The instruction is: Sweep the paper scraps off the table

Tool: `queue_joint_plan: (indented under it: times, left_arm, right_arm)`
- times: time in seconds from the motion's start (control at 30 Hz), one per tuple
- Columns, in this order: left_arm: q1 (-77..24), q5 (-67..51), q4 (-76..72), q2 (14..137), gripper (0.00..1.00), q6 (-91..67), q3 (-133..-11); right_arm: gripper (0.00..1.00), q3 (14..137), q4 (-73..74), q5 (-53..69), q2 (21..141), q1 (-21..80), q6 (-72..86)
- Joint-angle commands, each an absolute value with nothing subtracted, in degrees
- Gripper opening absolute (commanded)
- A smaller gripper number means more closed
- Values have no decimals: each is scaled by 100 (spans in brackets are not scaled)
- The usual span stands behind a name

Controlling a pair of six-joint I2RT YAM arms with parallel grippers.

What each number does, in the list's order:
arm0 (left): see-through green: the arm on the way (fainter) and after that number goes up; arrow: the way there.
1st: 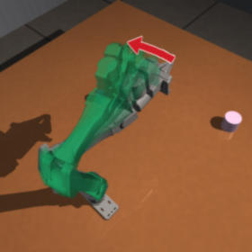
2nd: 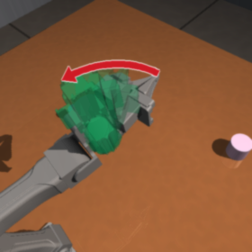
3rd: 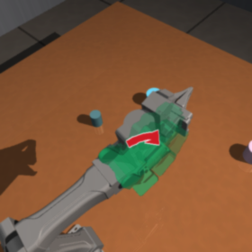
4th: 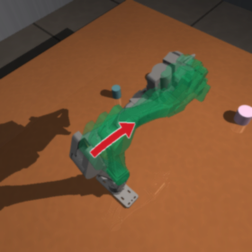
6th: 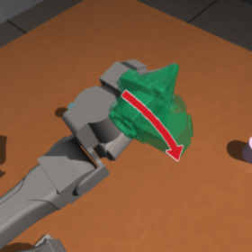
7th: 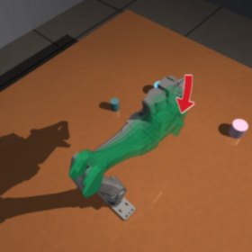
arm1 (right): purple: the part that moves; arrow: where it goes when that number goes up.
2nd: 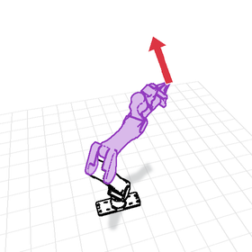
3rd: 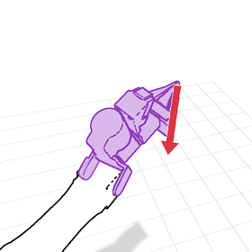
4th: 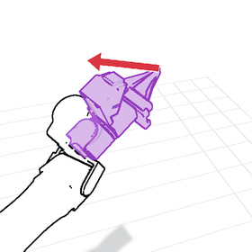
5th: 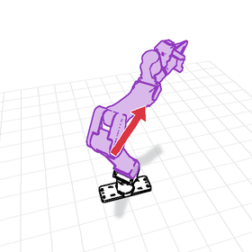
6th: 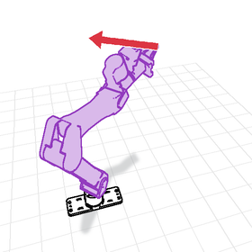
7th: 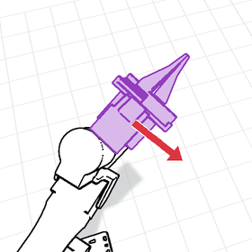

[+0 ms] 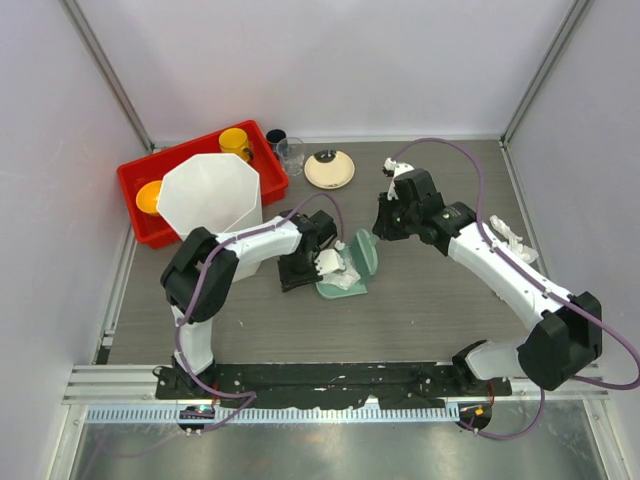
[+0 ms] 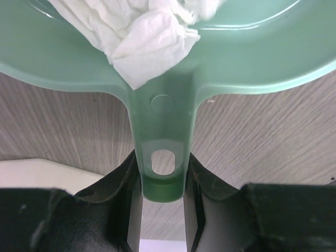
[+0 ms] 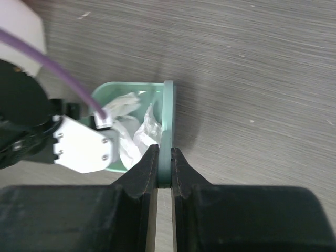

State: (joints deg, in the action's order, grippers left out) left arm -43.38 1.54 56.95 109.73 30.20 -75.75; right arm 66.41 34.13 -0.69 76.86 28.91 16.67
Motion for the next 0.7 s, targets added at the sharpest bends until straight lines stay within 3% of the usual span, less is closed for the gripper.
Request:
queue_joint_plan:
  times: [0.0,0.2,0.4,0.67]
  left_arm:
    - [-4307,18,5309,11004,0,2839,-7840]
    - [-4289,-404,4809,10794,0,2786,-7779]
    - [-4210,-913,4474,10416,0,2707,-7682]
    - [-4201,-1011,4429,9906,0,2532,-7945]
  right_arm:
    - [1,6653,2699,764,7322,2944,1942]
    - [1,6969,2997,484,7076,2944,1767]
    - [1,7856,3787,-773,7049,2944,1241]
    - [1,9105,3964,-553,7190,2944,774]
